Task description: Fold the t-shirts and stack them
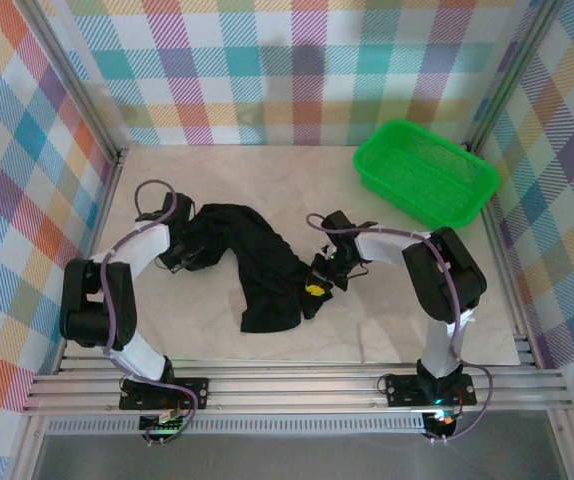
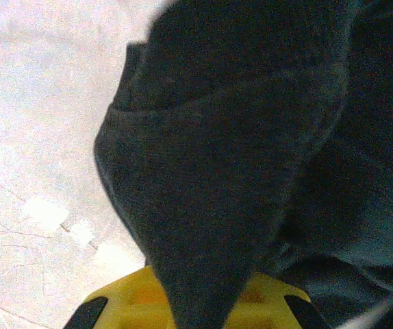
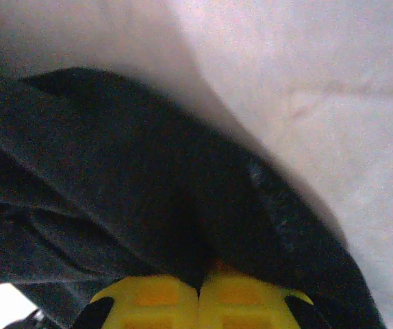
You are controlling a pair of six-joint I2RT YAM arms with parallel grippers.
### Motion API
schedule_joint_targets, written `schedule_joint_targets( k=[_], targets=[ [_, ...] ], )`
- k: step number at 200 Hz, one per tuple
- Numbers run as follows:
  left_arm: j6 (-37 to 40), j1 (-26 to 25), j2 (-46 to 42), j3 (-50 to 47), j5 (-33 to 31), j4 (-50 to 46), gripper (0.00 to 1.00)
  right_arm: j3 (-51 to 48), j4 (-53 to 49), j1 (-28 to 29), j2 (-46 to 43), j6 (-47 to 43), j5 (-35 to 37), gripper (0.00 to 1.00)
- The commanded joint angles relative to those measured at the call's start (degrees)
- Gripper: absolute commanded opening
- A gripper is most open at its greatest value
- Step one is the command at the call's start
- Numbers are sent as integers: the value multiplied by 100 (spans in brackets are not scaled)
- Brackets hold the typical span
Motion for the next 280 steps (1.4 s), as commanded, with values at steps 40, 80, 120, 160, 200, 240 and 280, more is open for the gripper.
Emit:
schedule_joint_targets(
  k=[40,80,120,160,200,240,280],
  targets=[
    [-8,49,-1615,869,31,25,0,1786,-907,-878,-1499,-1334,1893,0],
    [-136,49,-2160,1349,61,516,0,3029,-963,-1445,-1957,-1876,2238,0],
    [-263,49,-2774,1455,13,907,0,3086,-184,-1540,-2753,-2352,2636,0],
    [-362,47,-3481,1343,-185,966,0,2526,623,-1545,-3776,-2427,3198,0],
    [-422,55,-3590,1218,-298,954,0,2294,808,-1563,-3856,-2561,3463,0],
    [-479,214,-2378,876,-432,303,0,2191,507,-1657,-2612,-2125,2960,0],
    [-376,1183,-289,1200,831,-418,57,3221,-1050,-1913,-483,-1831,2084,39]
  ],
)
